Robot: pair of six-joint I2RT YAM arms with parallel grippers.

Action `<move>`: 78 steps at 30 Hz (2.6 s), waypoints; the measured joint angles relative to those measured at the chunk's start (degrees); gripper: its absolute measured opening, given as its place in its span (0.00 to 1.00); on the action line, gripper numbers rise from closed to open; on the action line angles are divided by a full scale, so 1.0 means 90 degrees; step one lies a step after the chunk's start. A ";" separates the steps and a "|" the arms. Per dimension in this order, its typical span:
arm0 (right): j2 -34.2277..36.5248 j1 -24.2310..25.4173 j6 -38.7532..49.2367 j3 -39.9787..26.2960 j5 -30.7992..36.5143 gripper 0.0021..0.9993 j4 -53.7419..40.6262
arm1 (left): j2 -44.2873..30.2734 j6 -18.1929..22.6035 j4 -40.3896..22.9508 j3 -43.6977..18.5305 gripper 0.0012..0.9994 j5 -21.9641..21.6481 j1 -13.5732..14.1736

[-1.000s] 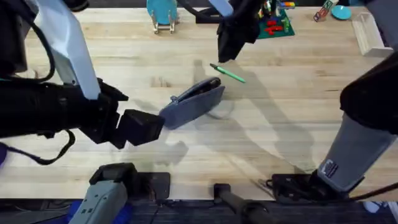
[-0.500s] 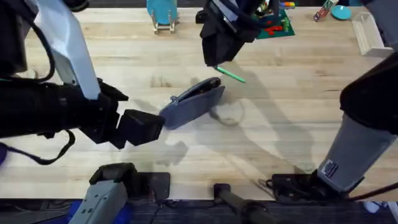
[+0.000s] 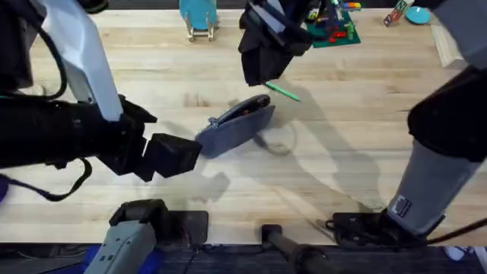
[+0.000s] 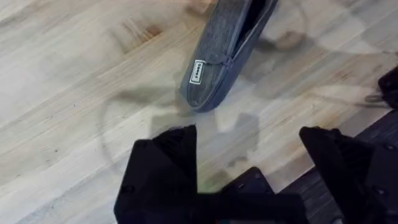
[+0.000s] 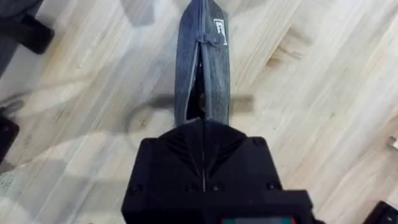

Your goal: Unzip the bag, pick up the pens from the table one at a time and place them inside, then zip the bag closed.

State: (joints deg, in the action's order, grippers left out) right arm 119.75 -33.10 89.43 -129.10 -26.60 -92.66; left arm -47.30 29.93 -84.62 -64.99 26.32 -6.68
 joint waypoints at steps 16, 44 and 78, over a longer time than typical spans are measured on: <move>0.0126 0.0000 -0.0086 0.1143 -0.0004 0.03 0.0406 | -0.0001 0.0000 0.0000 0.0000 1.00 -0.0001 0.0000; 0.0914 -0.0282 -0.0321 0.1280 -0.0050 0.03 0.0916 | -0.0001 0.0000 0.0000 0.0000 1.00 -0.0001 0.0000; 0.1374 -0.0357 -0.0389 0.1370 -0.0040 1.00 0.0928 | -0.0001 0.0000 0.0000 0.0000 1.00 -0.0001 0.0000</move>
State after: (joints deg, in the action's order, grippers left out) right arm 132.11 -36.32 85.93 -116.77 -26.96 -84.31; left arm -47.31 29.93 -84.62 -64.99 26.31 -6.68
